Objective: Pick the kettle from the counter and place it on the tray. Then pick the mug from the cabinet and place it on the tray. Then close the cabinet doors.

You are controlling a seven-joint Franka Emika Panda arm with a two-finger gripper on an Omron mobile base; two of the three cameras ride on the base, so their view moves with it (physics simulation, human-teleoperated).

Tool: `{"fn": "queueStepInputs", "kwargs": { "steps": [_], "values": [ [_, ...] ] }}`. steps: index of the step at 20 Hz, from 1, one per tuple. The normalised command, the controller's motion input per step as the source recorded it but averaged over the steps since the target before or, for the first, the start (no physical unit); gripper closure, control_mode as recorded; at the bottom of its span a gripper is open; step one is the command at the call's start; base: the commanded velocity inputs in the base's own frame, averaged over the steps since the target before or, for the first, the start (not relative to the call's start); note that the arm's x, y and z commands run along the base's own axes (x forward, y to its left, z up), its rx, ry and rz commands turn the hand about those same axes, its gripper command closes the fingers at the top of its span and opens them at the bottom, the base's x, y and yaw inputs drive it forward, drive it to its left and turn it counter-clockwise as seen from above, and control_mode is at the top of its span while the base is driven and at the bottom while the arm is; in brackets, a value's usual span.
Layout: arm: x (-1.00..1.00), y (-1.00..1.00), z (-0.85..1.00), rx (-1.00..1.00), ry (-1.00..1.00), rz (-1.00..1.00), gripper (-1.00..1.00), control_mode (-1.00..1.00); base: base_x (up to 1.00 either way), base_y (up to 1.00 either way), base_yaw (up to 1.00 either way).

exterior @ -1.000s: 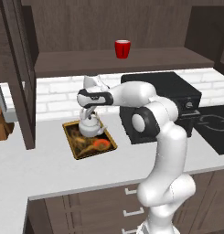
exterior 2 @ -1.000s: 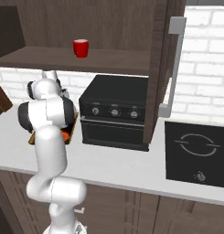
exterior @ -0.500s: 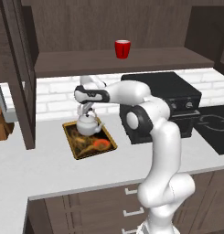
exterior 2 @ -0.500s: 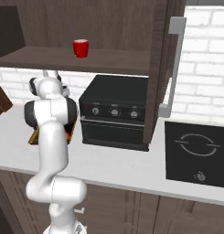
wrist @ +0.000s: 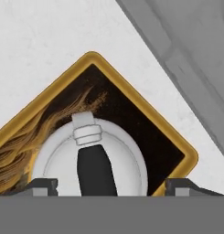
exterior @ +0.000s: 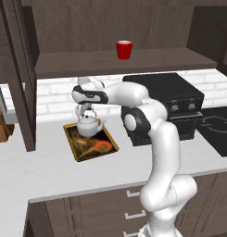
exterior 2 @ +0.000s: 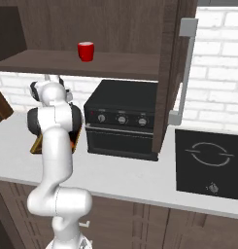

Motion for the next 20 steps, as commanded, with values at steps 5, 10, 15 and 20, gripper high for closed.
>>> {"fn": "queueStepInputs", "kwargs": {
  "steps": [5,10,15,20],
  "values": [
    [0.0,0.0,-0.64,0.0,-0.16,0.0,-1.0,-1.0,0.0,0.0,0.0],
    [0.0,0.0,-0.82,0.0,-0.29,0.0,-1.0,-1.0,0.0,0.0,0.0],
    [-0.13,0.0,-0.49,0.0,-0.35,0.0,-1.0,-1.0,0.0,0.0,0.0],
    [-0.39,-0.01,-0.22,0.0,-0.3,0.0,-1.0,-1.0,0.0,0.0,0.0]
  ]
}}
